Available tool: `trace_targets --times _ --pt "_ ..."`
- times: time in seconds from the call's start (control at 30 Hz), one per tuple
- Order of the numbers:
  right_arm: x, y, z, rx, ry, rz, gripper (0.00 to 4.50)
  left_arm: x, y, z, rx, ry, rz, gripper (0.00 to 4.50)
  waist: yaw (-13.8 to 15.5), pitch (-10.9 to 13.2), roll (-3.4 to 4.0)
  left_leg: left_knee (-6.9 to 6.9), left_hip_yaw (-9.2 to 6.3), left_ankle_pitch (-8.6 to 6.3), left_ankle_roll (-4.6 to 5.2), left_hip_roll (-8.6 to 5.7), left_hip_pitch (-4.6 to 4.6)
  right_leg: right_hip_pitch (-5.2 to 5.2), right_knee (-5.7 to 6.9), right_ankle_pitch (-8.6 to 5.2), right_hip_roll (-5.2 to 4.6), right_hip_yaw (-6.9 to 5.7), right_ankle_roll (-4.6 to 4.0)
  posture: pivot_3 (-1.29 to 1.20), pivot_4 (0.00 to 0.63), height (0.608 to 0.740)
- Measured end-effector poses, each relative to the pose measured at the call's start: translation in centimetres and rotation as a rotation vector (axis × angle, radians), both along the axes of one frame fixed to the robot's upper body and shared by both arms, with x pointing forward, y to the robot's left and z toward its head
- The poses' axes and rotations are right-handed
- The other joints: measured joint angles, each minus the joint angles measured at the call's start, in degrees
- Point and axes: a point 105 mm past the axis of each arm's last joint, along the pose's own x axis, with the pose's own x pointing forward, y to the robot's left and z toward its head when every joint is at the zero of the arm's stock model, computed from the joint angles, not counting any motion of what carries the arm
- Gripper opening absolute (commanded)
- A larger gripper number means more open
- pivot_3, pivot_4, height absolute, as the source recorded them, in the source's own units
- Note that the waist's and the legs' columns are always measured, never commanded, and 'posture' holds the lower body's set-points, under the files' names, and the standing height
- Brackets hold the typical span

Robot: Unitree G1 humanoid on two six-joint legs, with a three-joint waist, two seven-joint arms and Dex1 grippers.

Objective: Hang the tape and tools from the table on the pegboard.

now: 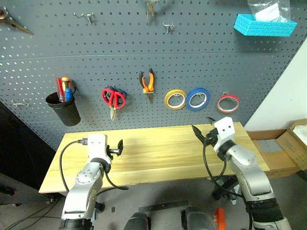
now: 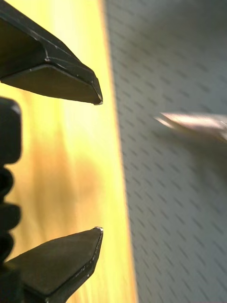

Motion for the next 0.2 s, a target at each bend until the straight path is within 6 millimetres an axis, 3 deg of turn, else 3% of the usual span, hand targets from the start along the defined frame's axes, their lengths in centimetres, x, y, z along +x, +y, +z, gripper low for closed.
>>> trace_targets --times 0.2 --pt "-0.1 -3.4 -3.5 -0.012 0.036 -0.151 3.40 -0.4 1.6 -1.5 0.018 0.002 0.110 4.46 0.0 -0.7 0.31 -0.04 -0.04 -0.04 0.02 0.03 0.52 0.64 -0.15 -0.05 0.00 -0.02 -0.03 0.03 0.000 0.740"
